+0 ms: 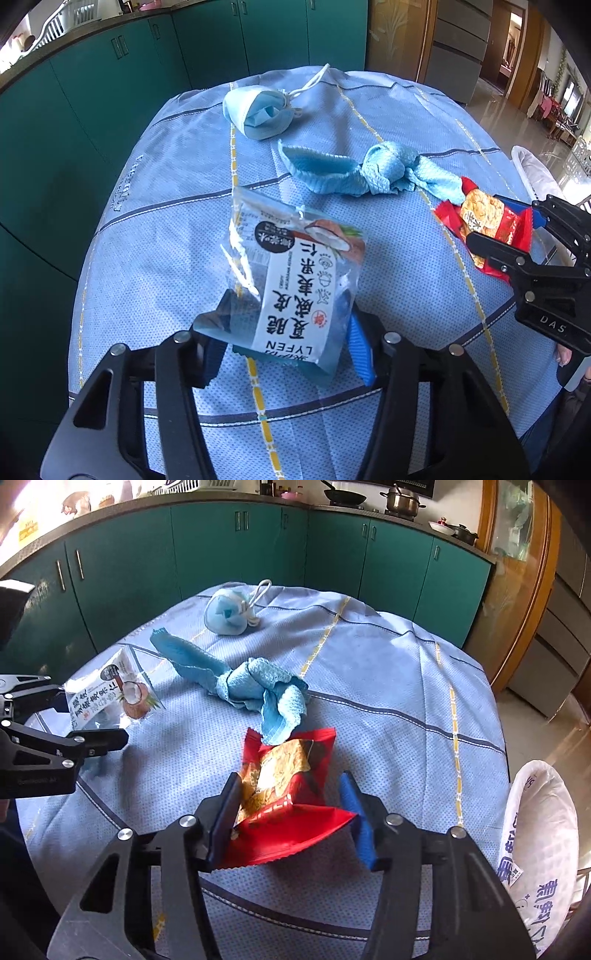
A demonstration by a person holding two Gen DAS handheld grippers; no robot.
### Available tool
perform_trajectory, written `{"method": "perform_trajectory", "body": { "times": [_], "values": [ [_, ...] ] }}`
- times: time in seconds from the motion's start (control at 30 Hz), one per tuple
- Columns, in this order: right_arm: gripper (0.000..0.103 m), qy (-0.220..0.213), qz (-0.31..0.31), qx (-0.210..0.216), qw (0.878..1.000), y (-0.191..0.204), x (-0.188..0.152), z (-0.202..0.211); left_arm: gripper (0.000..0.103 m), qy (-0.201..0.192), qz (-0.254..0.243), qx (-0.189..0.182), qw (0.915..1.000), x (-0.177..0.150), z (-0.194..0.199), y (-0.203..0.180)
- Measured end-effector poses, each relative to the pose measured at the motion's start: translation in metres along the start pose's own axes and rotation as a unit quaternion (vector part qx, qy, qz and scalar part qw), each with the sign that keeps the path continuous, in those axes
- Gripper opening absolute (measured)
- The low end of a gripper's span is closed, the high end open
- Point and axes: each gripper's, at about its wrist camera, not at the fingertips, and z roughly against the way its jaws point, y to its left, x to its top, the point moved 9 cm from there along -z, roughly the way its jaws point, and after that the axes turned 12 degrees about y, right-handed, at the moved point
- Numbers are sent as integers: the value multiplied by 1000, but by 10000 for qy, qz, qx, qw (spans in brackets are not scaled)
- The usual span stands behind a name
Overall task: Collect trash
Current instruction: 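Carry the red packet to the wastebasket with the right tool while the left holds the bread packet, then open both tools over the wastebasket to drop the red and bread packets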
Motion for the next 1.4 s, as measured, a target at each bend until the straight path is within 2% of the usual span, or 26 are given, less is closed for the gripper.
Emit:
{"method": "perform_trajectory", "body": {
  "times": [0.2,0.6,1.0,1.2,1.3,1.4],
  "values": [
    [54,-98,-110,18,9999,-8,-1,9,54,-361,37,-149,9992,5,17,-1],
    [54,-445,-460,69,9979,-34,-4,42,53,-1096,-257,-542,9922,15,57,-27],
    [54,-804,-972,-146,9919,-82,-32,81,53,-1379,-1014,-815,9819,15,78,-103],
    [54,-1147,-1512,-602,9800,-135,-54,116,53,-1584,-1228,-960,9750,25,89,-142],
    [54,-1348,-2000,-882,9665,-176,-72,139,53,-1617,-1285,-1083,9724,30,89,-164],
    [54,-1468,-2481,-1090,9513,-217,-96,157,53,-1601,-1558,-1164,9678,33,89,-196]
  ]
}}
